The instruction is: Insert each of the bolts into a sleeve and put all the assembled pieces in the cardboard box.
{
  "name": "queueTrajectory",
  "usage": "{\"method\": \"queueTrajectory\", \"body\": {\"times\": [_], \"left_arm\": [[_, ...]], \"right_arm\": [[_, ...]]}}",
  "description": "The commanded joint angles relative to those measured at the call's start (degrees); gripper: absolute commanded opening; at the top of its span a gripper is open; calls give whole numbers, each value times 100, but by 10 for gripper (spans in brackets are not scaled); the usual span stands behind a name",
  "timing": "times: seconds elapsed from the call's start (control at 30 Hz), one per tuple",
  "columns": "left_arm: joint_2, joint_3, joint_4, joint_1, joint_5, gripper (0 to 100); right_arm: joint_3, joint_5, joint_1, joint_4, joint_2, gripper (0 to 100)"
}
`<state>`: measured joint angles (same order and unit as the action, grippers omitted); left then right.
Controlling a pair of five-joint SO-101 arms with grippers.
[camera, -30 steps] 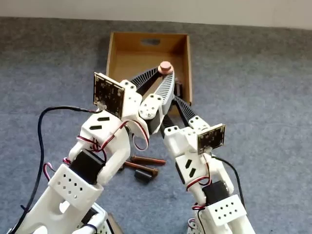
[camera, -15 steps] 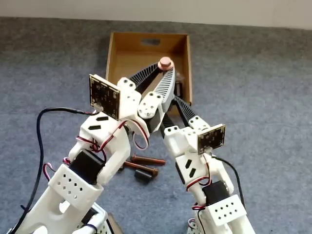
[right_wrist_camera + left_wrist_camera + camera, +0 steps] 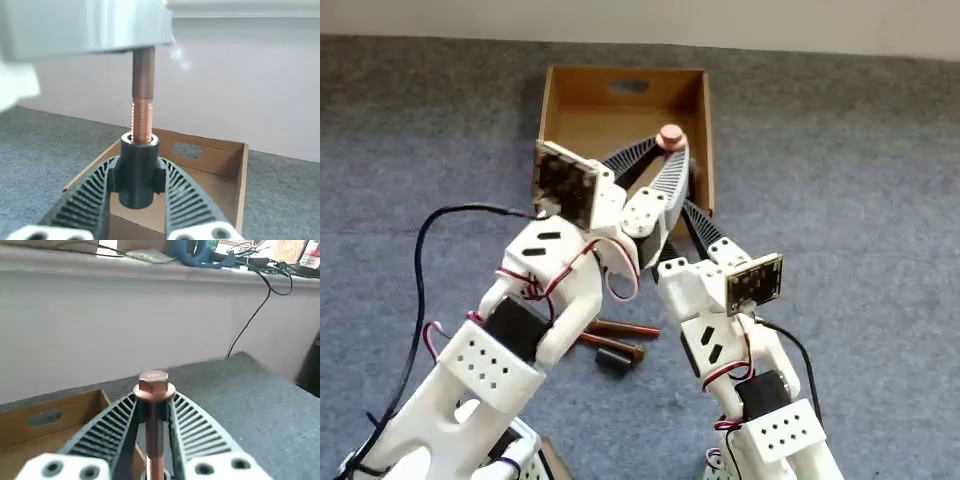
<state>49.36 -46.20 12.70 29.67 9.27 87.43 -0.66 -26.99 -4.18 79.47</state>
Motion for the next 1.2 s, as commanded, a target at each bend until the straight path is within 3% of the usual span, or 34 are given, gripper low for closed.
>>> {"method": "queueTrajectory", "body": {"times": [0.0, 0.27, 0.9, 1.17], "left_arm": [[-31, 286, -176, -4, 9, 7], [-31, 233, -132, 31, 9, 7], [4, 4, 853, -242, 9, 7], [998, -593, 1099, -277, 0, 7]], "right_arm": [[-40, 26, -48, 4, 110, 5], [-40, 26, -48, 4, 110, 5], [136, 53, -48, -4, 119, 5], [136, 53, -48, -4, 119, 5]]}}
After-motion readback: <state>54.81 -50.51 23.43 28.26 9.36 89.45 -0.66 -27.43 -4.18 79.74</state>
